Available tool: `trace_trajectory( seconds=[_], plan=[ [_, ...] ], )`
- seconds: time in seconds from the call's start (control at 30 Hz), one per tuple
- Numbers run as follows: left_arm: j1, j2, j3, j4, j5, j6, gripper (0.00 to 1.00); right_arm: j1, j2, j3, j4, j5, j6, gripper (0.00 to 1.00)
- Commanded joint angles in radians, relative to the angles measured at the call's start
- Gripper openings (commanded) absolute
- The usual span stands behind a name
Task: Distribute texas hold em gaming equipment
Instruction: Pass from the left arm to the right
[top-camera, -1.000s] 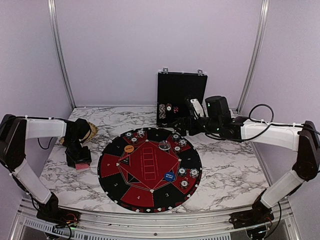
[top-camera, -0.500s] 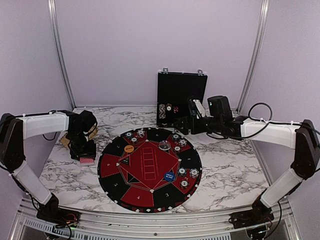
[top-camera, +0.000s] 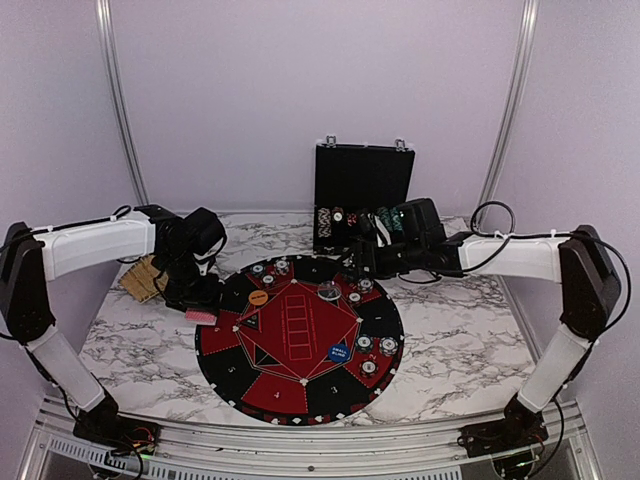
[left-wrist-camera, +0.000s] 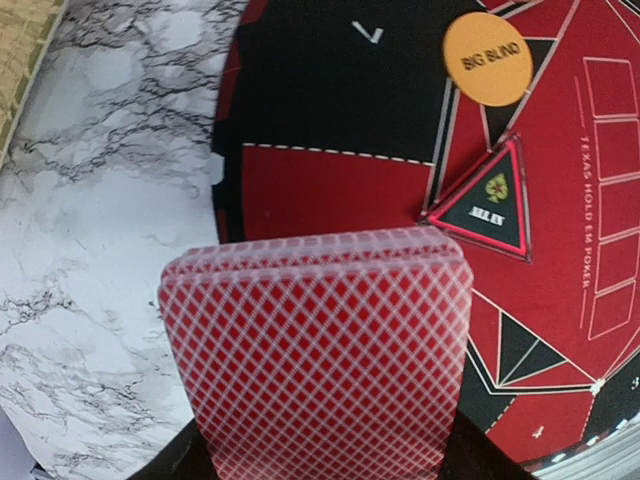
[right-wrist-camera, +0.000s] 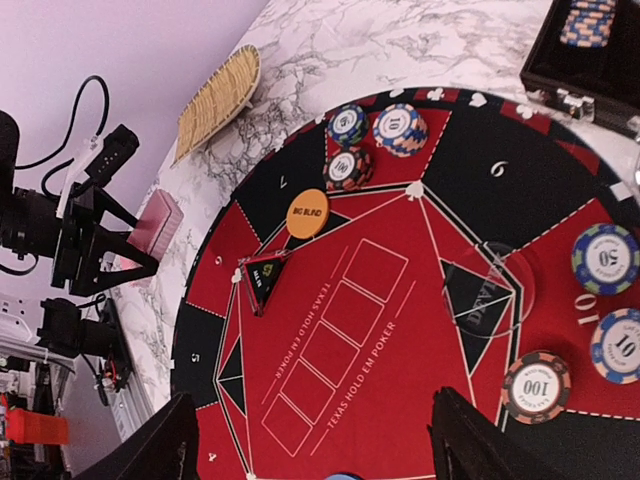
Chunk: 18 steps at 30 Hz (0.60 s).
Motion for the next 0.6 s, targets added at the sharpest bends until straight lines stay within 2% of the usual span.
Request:
trace_trajectory(
  seconds=[0.0, 0.33, 0.57],
  plan=[
    [-0.056, 0.039, 0.068, -0.057, 0.02, 0.041, 0.43, -0.001, 0.056, 0.058, 0.012, -0.13, 0.081, 0.77],
    [-0.19, 0.126, 0.176, -0.09, 0.039, 0.094, 0.43, 0.089, 0.164, 0.128, 0.012, -0.158, 0.137, 0.74],
    [-0.257, 0.173, 0.224, -0.106, 0.054, 0.131, 0.43, 0.133, 0.241, 0.158, 0.103, -0.199, 0.203, 0.71]
  ],
)
